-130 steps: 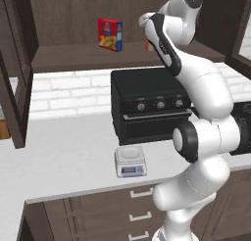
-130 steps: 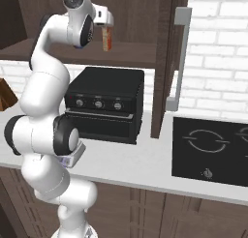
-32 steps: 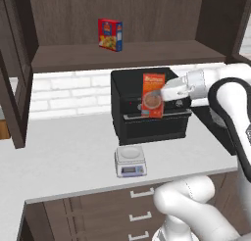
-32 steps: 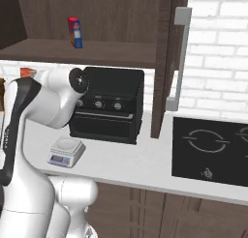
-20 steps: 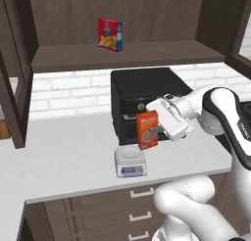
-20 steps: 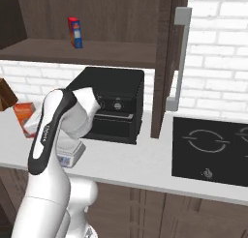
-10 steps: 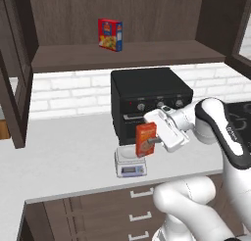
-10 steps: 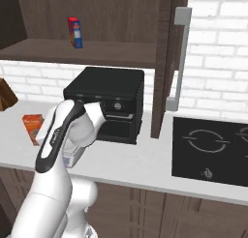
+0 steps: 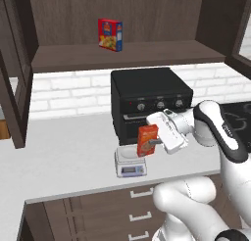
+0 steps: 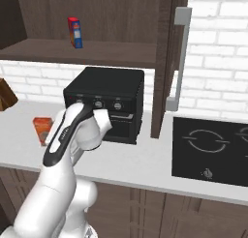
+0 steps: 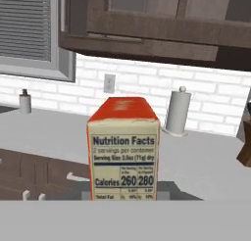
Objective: Pick the boxed food and place it on the digital scale for weighing, and close the cabinet.
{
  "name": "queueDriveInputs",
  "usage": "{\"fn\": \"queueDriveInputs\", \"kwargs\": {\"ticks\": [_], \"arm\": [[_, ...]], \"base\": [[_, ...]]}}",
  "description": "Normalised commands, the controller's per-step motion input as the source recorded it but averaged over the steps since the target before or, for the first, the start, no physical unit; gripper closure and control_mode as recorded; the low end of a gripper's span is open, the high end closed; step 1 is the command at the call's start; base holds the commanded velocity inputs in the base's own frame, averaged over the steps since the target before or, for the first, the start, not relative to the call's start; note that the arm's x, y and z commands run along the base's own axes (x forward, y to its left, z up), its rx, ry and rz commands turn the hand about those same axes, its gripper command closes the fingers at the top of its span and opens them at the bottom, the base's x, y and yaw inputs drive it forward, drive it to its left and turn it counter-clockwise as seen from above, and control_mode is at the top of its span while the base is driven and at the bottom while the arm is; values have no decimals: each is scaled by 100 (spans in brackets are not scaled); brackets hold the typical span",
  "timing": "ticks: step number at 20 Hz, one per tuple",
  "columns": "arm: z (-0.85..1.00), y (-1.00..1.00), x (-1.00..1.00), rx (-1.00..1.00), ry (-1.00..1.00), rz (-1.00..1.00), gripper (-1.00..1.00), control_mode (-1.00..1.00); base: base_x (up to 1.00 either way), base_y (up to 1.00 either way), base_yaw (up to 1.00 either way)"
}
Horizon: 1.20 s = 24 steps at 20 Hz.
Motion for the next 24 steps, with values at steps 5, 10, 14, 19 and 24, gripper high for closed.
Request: {"fn": "queueDriveInputs", "kwargs": {"ticks": [5, 10, 14, 19, 24], "arm": [[-19, 0, 37, 0, -1, -2, 100, -100], [-36, 0, 6, 0, -1, 0, 100, -100], [-28, 0, 5, 0, -7, 0, 100, -100], [-16, 0, 17, 0, -16, 0, 100, -100], [-5, 0, 30, 0, -3, 0, 100, -100]], "base": [[0, 0, 0], [0, 0, 0], [0, 0, 0], [0, 0, 0], [0, 0, 0]]}}
